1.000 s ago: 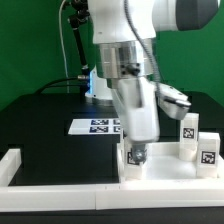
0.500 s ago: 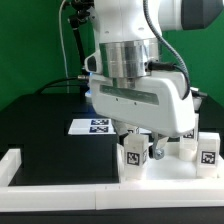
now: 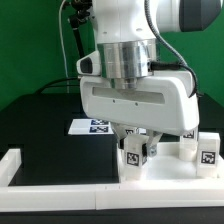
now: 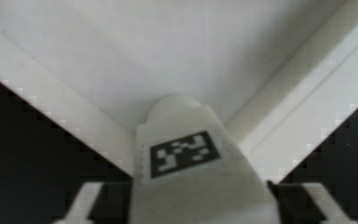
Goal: Assemble square table
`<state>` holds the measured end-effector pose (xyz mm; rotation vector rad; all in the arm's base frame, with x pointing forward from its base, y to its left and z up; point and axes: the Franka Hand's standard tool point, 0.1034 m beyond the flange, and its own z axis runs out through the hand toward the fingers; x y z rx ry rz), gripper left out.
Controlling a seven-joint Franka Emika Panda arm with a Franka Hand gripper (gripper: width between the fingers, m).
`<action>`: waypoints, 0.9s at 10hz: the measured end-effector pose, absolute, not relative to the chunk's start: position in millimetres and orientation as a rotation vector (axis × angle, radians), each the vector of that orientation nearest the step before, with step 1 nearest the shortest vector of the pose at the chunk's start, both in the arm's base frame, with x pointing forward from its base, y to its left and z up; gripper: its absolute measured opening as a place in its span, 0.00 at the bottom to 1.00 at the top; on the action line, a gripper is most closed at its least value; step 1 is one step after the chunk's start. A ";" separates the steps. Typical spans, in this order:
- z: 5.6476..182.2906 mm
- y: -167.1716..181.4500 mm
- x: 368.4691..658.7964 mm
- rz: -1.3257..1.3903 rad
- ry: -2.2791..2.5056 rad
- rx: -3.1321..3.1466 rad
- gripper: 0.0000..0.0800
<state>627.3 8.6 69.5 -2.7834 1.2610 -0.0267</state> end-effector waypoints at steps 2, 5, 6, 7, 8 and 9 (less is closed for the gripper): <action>69.5 8.6 627.3 -0.017 1.463 -2.680 0.36; 69.6 7.7 627.8 0.000 1.792 -2.464 0.36; 69.7 6.2 628.5 0.023 2.046 -2.238 0.36; 69.0 7.8 629.1 0.053 2.256 -2.002 0.36; 68.8 10.8 629.9 0.076 2.396 -1.809 0.36; 69.4 9.8 630.6 0.091 2.471 -1.690 0.36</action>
Offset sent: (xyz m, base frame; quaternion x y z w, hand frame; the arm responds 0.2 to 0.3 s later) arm 0.0000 0.0000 0.0000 0.0000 0.0000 0.1296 0.9916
